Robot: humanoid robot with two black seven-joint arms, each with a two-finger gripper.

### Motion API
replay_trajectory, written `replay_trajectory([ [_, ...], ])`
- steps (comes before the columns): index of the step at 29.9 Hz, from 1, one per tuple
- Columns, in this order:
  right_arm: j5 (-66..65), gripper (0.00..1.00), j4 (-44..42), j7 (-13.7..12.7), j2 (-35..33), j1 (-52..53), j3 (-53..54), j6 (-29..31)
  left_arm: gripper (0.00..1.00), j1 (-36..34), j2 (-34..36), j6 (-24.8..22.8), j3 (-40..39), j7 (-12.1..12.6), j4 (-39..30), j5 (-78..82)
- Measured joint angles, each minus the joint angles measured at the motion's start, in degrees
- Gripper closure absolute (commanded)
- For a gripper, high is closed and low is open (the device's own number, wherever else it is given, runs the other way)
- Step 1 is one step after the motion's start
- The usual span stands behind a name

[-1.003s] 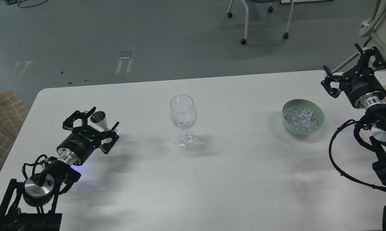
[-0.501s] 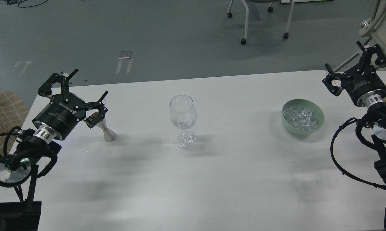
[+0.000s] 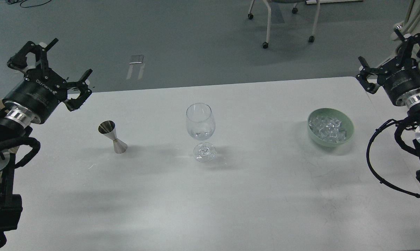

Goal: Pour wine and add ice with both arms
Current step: 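Set the jigger down, open the left gripper and raise it, then reach the right gripper into the green bowl and grasp ice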

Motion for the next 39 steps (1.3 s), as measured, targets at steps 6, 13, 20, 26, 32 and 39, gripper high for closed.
replay_trajectory([
  [6, -0.27, 0.00, 0.13, 0.00, -0.82, 2.24, -0.42, 0.26, 0.06, -1.86, 1.41, 0.57, 0.29, -6.17, 6.55, 3.68],
  [13, -9.47, 0.00, -0.29, 0.11, -0.80, 6.65, -4.51, -0.96, 0.05, -7.72, 0.46, 6.82, 7.83, -8.08, 10.49, 6.14],
  [20, -26.54, 0.00, 0.12, 0.20, -0.78, 11.05, -9.21, -3.27, 0.05, -9.49, -3.06, 10.47, 9.71, -7.73, 11.13, 6.24],
  [26, -42.99, 0.00, 6.54, 0.39, -5.74, 12.43, -16.63, -3.32, 0.04, -9.22, -3.83, 8.79, 9.71, -7.16, 10.73, 5.59],
  [32, -57.14, 0.00, 14.26, 0.42, -16.04, 13.51, -25.06, -3.35, 0.02, -9.23, -3.61, 5.65, 9.09, -7.32, 10.53, 4.76],
  [39, -74.46, 0.00, 17.06, 0.42, -23.00, 16.25, -33.99, -3.10, 0.02, -8.92, -3.69, 5.13, 7.95, -7.94, 10.99, -0.42],
])
